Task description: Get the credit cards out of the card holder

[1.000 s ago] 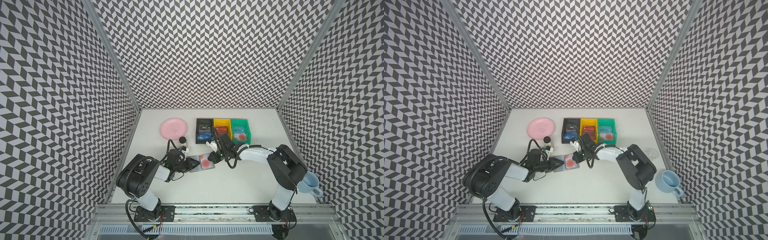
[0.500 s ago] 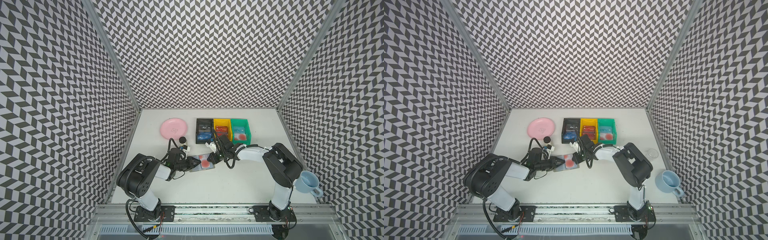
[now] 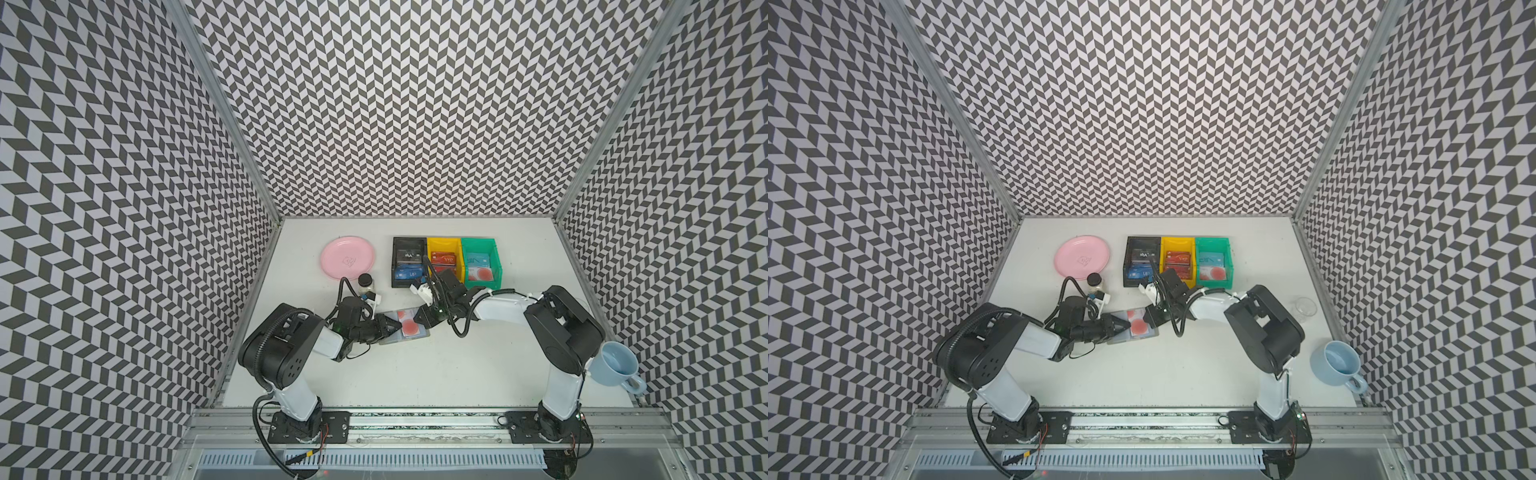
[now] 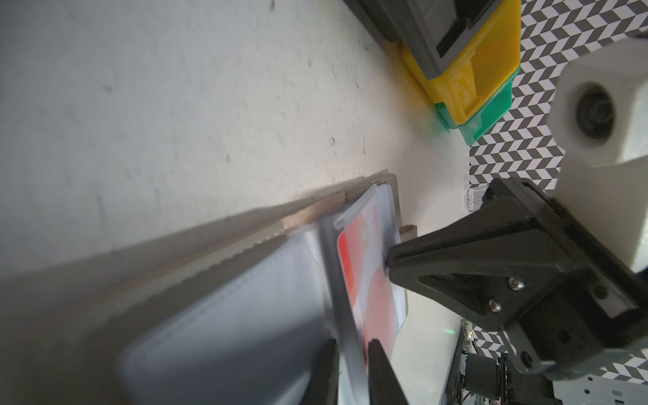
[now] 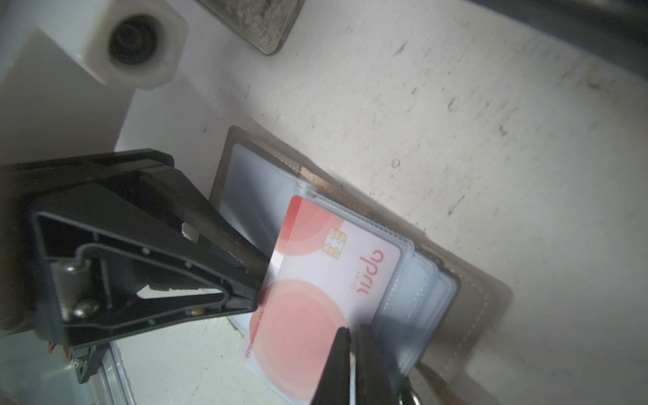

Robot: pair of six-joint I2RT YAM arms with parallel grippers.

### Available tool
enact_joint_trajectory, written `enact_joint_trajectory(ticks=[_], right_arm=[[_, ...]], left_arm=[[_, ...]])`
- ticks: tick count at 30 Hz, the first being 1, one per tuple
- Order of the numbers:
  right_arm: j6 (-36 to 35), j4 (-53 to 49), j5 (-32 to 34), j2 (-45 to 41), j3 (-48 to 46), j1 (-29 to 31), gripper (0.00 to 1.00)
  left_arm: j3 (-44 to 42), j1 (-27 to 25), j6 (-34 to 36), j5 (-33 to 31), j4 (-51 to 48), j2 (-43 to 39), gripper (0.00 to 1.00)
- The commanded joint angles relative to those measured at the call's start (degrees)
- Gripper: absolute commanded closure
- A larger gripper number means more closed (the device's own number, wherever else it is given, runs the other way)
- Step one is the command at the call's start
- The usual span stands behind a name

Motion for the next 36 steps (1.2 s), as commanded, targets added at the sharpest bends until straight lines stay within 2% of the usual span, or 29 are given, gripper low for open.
enact_joint_trajectory(ticks=[1,36], right_arm=[[-0.47,-1.4,0.8,1.99,-0.77,-0.01,0.92],[-0.56,-0.53,-0.64,2.59,-2.47,-2.07,0.92]], left_arm=[[0.9,-0.31,-0.52,0.18,1.43,1.19,0.81],[0.98,-0.23,-1.45,0.66,2.65,3.32,0.94]])
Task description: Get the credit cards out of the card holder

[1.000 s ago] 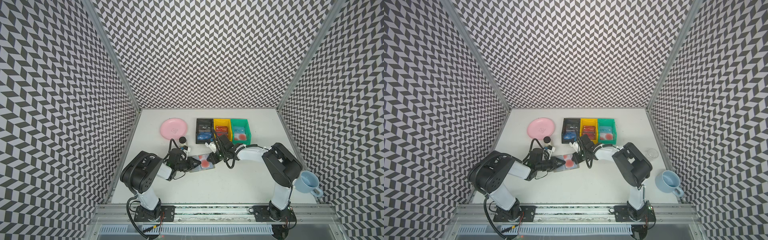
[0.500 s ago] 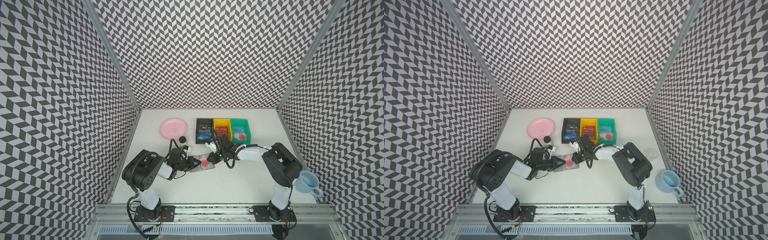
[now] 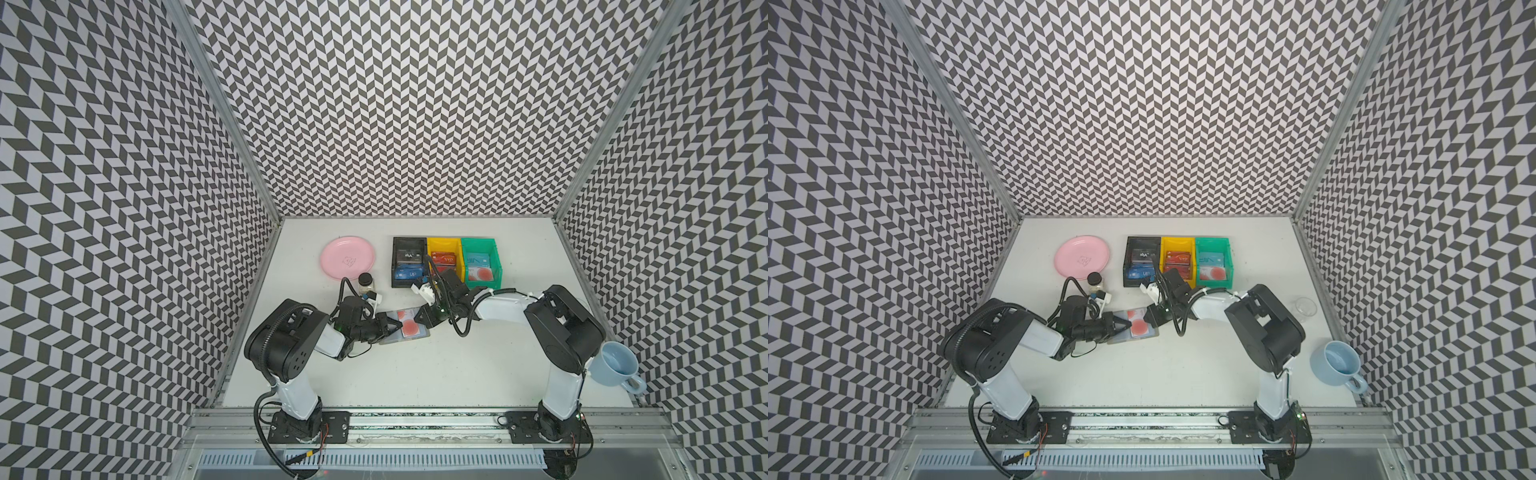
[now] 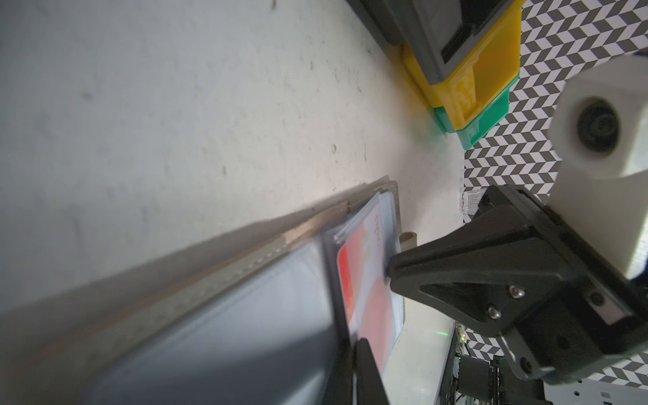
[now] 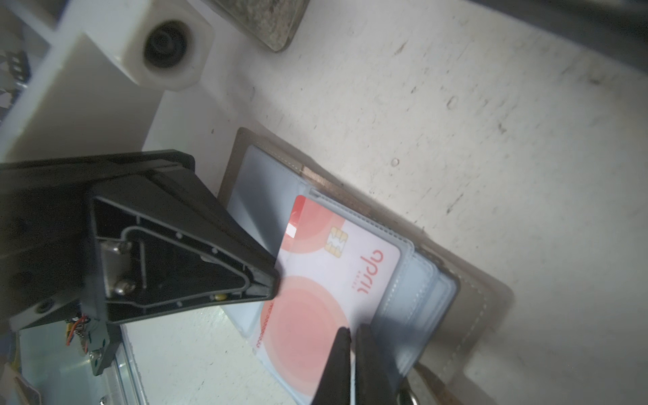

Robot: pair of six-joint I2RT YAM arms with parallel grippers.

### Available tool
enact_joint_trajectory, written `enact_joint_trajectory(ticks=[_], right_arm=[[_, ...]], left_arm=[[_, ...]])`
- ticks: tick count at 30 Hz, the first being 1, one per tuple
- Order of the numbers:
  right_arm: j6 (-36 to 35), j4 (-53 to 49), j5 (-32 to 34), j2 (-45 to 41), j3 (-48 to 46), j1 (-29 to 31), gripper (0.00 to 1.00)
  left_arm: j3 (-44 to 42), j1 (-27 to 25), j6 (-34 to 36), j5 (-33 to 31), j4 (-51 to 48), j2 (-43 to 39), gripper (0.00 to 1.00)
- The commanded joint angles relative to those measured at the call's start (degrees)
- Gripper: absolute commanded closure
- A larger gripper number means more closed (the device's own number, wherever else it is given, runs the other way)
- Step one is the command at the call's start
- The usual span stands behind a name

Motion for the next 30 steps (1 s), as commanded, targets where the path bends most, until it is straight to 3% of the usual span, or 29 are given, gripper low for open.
enact_joint_trajectory(ticks=[1,22,30], right_arm=[[-0.38,-2.05,1.66,2.52,-1.58,-0.58,0.92],[-0.2,-2.08,1.15,3.52,-1.64,-0.98,0.92],[-0.35,-2.39,0.88,3.75,-1.5,-1.02,0.92]], left_arm=[[0.1,-0.18,0.44,-0.31,-0.36,0.4,0.94],[-2.86,2.37,1.6,-0.06,-1.56,-2.61,0.95],[-4.51,4.17,3.06,0.0,-5.36,-7.7,0.97]])
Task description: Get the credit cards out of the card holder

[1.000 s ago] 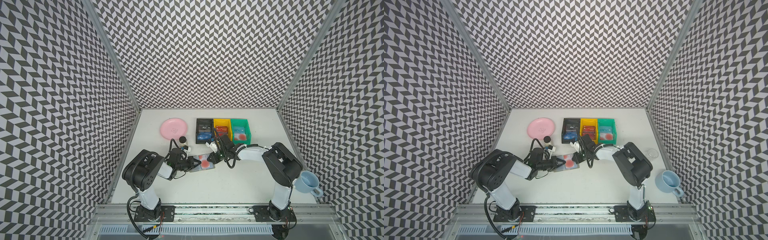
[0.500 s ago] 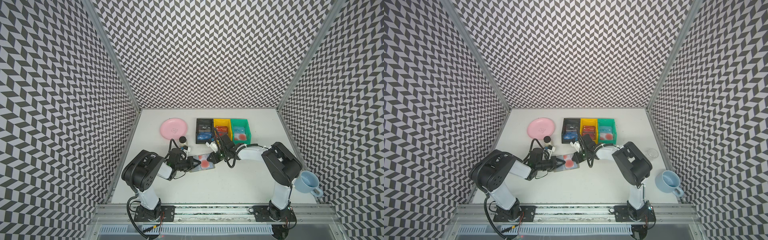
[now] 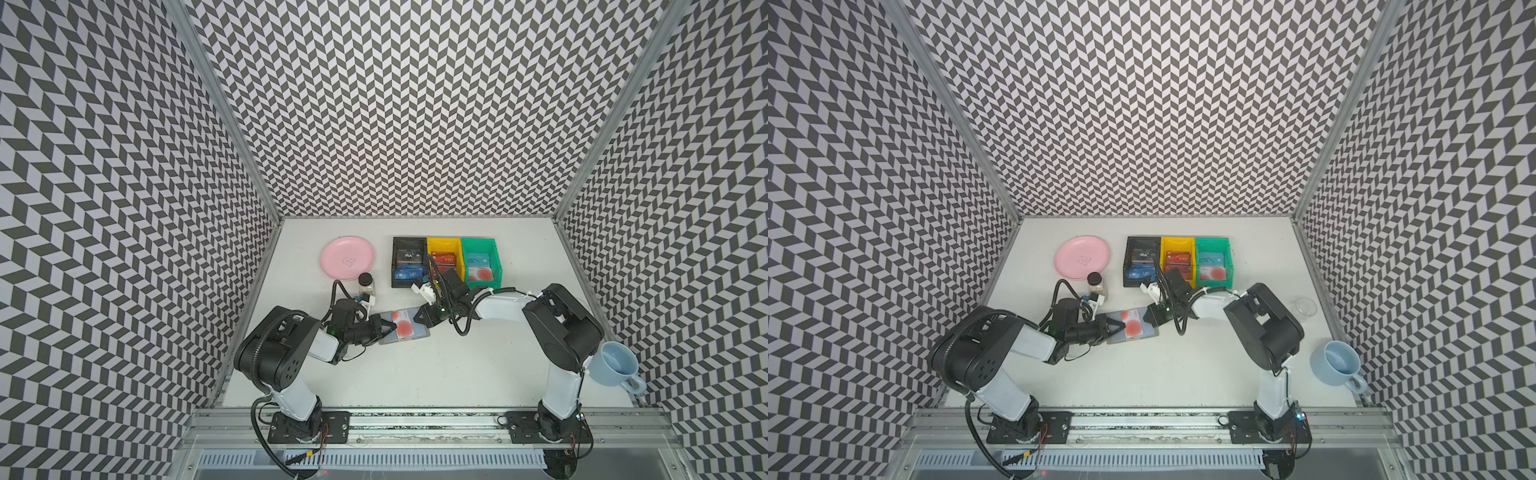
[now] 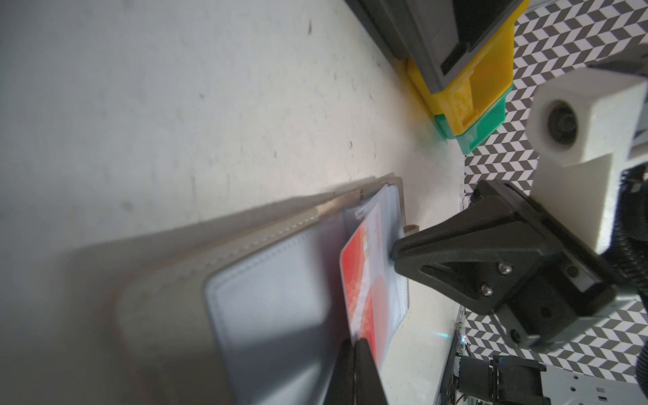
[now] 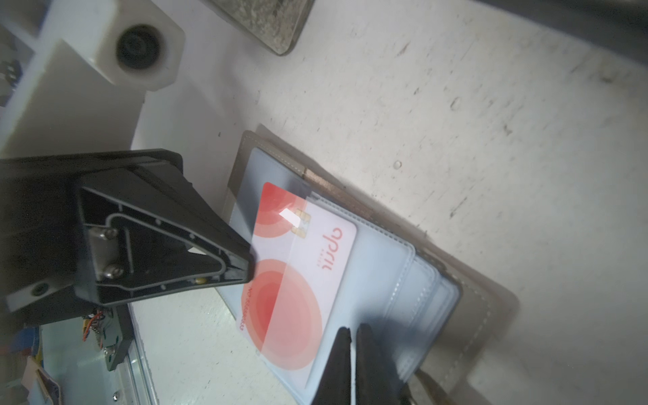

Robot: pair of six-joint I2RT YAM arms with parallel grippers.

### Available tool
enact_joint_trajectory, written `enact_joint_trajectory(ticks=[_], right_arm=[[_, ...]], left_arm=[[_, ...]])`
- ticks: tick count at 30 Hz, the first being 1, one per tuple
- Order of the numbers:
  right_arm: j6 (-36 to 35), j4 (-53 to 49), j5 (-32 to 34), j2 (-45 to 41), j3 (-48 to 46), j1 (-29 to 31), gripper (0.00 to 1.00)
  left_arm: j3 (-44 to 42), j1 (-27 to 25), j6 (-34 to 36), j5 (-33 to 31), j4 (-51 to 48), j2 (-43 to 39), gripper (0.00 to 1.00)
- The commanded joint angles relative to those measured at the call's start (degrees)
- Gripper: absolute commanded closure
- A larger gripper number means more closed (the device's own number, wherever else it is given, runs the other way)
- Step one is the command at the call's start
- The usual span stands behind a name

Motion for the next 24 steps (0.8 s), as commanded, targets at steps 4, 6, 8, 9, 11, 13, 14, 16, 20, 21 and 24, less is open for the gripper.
enact_joint_trajectory(ticks=[4,6,8,9,11,13,14,16,20,21,24], right_arm=[[-0.36,-3.61,2.42,2.61,-1.21,-0.34,0.92],[-0.42,-3.88,2.29,2.27,-1.09,-0.34,0.92],[-0.53,-4.29,2.4,1.9,-0.78,-0.35,0.91],[-0.66,-4.51,2.35,1.8,-0.59,-0.34,0.91],[-0.9,-5.09,2.11,1.45,-0.24,-0.34,0.91],[-1.13,-5.55,1.52,1.07,0.2,-0.34,0.9],[-1.2,-5.84,1.15,0.8,0.44,-0.36,0.89],[-1.28,-6.23,0.24,0.26,0.73,-0.34,0.88],[-2.39,-8.48,-2.65,-2.02,2.03,-0.43,0.83],[-2.76,-9.25,-3.41,-2.82,2.56,-0.56,0.81],[-3.74,-12.13,-6.61,-6.03,4.28,-1.25,0.78]], left_arm=[[-0.95,0.81,2.31,-1.18,-6.83,-6.98,0.97],[-0.71,0.87,2.96,-1.79,-9.54,-9.54,0.97],[-0.28,0.87,3.83,-2.98,-12.77,-12.27,0.97],[-0.01,0.87,4.31,-3.64,-14.45,-13.72,0.97],[0.41,0.87,5.1,-4.69,-17.37,-16.35,0.97],[0.72,0.96,5.65,-5.15,-19.63,-18.46,0.97],[0.8,1.04,5.83,-5.31,-20.52,-19.36,0.97],[0.81,1.15,6.14,-5.49,-21.93,-20.8,0.97],[0.54,1.22,6.37,-5.26,-24.04,-23.52,0.97],[0.54,1.22,6.37,-5.06,-24.55,-24.49,0.97],[0.68,1.22,6.19,-4.97,-25.3,-27.27,0.97]])
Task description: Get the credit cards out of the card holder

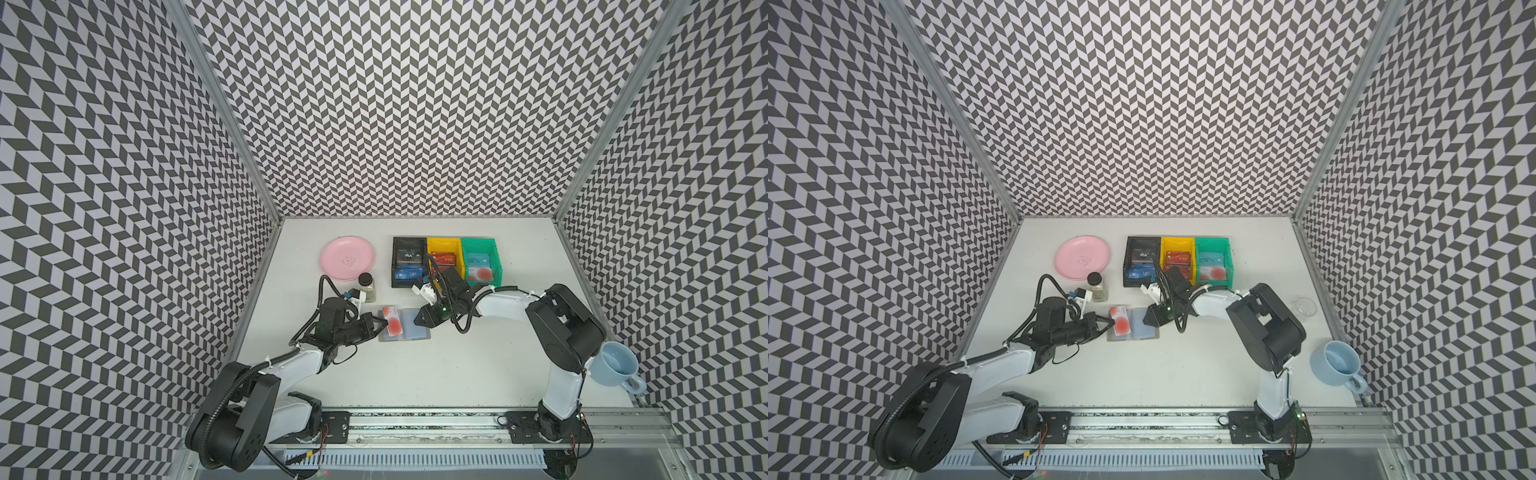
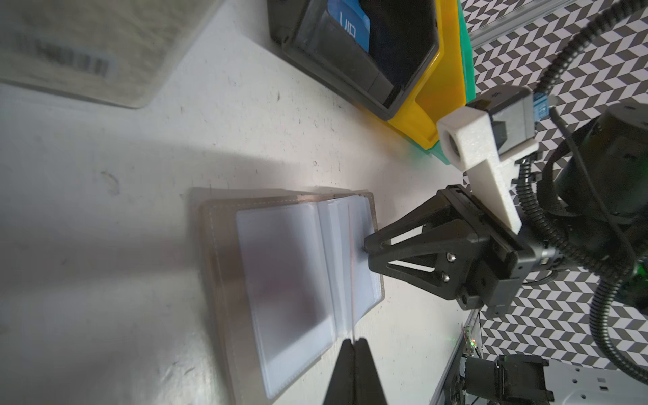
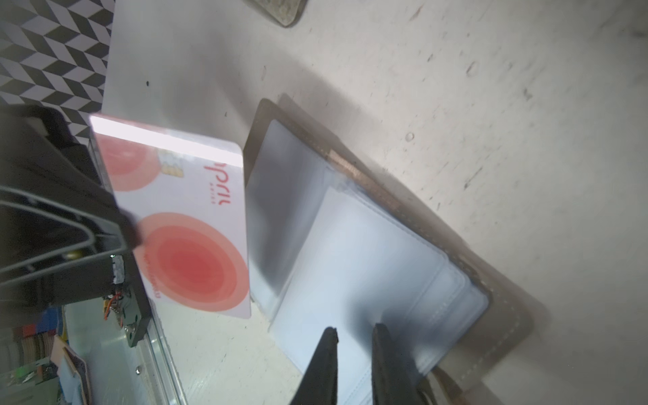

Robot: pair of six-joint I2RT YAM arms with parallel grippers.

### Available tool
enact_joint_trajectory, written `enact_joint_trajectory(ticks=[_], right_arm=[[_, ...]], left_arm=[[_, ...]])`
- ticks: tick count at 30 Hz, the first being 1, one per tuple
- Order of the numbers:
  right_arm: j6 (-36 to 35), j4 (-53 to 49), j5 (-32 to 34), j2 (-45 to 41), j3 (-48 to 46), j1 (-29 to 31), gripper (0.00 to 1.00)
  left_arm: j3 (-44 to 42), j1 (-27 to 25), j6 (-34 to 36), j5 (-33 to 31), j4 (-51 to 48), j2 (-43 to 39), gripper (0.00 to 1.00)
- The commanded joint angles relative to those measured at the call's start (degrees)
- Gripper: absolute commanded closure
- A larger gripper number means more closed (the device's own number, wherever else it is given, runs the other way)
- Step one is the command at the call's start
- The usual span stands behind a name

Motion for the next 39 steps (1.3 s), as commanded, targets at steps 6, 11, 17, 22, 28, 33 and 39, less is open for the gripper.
enact_joint_trajectory(ticks=[6,11,17,22,28,33,39], right_arm=[[-1.17,-5.22,-12.61,-12.37,2.52,-3.76,0.74],[-1.04,-6.12,-17.79,-14.62,2.86,-4.96,0.7],[-1.15,-6.39,-18.16,-14.48,2.99,-5.26,0.63],[-1.62,-6.31,-18.33,-13.93,2.99,-5.4,0.62],[-1.41,-5.22,-19.5,-13.31,2.26,-5.53,0.62],[-0.78,-3.33,-21.94,-13.14,1.46,-5.53,0.62],[-0.09,-0.93,-25.98,-12.56,0.48,-5.51,0.7]], left_arm=[[0.61,0.26,-3.29,5.27,5.57,-3.41,0.97],[0.47,-0.48,-10.0,11.93,18.78,-0.84,0.97],[2.27,-2.73,-12.58,13.86,24.45,1.41,0.97],[1.75,-3.51,-14.62,14.45,28.37,2.73,0.97],[1.25,-3.68,-15.42,14.72,30.66,3.73,0.97],[1.42,-3.7,-15.38,14.55,31.19,4.62,0.97],[1.16,-3.95,-16.09,14.54,33.07,6.35,0.98]])
